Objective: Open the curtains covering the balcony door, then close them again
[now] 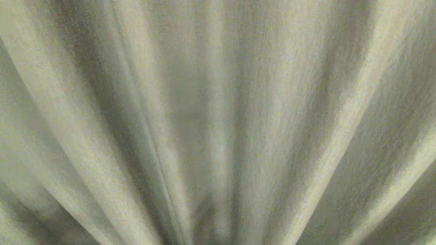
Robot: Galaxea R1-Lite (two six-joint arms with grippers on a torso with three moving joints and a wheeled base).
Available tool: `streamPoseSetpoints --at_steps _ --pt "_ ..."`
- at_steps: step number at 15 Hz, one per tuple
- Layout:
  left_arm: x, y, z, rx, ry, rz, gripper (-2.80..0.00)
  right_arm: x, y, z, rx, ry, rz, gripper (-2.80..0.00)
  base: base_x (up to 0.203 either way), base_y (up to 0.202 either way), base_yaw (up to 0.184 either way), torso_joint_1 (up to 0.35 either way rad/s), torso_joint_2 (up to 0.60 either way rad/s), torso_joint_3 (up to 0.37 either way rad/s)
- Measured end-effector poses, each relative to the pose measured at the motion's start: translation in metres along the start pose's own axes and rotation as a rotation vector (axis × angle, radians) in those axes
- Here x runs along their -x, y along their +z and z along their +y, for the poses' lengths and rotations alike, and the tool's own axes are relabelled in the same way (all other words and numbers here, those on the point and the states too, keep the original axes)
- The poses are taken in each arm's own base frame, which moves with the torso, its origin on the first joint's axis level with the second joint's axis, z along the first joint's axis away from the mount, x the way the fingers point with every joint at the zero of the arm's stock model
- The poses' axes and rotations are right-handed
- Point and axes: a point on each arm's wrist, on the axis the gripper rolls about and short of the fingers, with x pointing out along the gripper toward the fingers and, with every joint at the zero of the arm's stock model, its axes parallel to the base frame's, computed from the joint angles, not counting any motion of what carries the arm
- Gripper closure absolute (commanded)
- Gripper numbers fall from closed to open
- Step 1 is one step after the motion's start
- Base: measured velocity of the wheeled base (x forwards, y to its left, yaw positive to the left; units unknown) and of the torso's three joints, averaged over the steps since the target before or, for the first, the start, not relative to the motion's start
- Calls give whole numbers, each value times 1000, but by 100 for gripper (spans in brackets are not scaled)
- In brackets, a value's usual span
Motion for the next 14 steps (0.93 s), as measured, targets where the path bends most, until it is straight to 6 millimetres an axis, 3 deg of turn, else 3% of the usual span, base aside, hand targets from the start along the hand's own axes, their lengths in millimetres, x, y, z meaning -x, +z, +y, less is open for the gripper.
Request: streamPoseSetpoints --at_steps 14 --pt "0 0 0 -2 0 0 0 0 0 0 0 0 0 0 0 -192 0 3 2 2"
